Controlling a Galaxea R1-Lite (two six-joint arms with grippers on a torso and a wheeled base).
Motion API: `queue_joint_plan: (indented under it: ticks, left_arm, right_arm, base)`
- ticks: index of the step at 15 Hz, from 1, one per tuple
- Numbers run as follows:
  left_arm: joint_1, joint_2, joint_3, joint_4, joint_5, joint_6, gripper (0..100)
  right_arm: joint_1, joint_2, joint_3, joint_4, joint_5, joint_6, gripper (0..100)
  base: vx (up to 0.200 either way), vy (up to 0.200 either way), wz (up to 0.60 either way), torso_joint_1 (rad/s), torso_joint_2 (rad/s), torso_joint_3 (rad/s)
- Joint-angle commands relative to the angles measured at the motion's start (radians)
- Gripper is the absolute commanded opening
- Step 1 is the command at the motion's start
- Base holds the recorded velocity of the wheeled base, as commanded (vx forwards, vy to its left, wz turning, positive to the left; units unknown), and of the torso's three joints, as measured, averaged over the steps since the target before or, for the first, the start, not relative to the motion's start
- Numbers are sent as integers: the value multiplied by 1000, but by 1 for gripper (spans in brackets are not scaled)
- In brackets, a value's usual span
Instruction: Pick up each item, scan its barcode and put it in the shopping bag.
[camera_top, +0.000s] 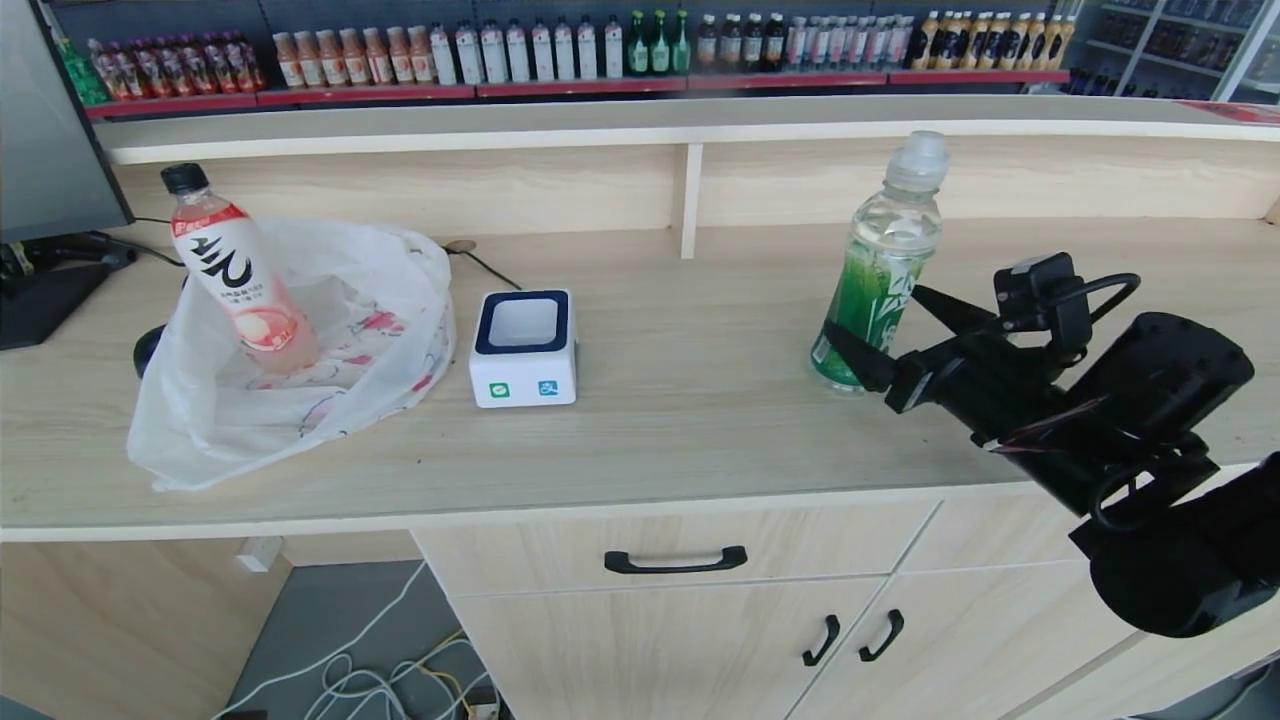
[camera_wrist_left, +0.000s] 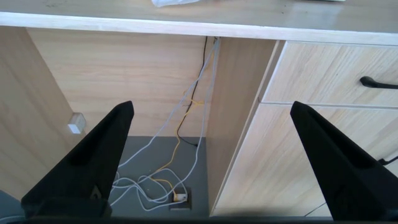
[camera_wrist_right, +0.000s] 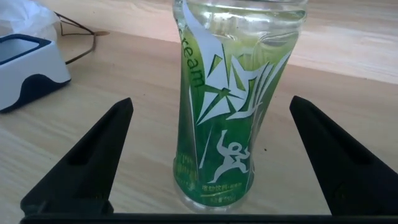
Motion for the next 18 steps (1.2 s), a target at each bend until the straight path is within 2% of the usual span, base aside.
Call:
queue_joint_plan:
  ticks: [1, 8, 14, 18]
  left_arm:
    - [0, 0, 0, 1, 0, 0, 100]
    - [0, 1, 0, 1, 0, 0, 100]
    - [0, 0, 0, -1, 0, 0, 100]
    - [0, 0, 0, 1, 0, 0, 100]
  right_arm:
    - [-10, 0, -43, 22, 0, 0, 100]
    - [-7, -50, -191, 221, -1, -36, 100]
    - [4, -46, -223, 307, -49, -36, 100]
    - [22, -10, -273, 318, -61, -36, 100]
  base:
    - [0, 0, 0, 0, 0, 0]
    - [0, 0, 0, 0, 0, 0]
    - [0, 0, 0, 0, 0, 0]
    - [0, 0, 0, 0, 0, 0]
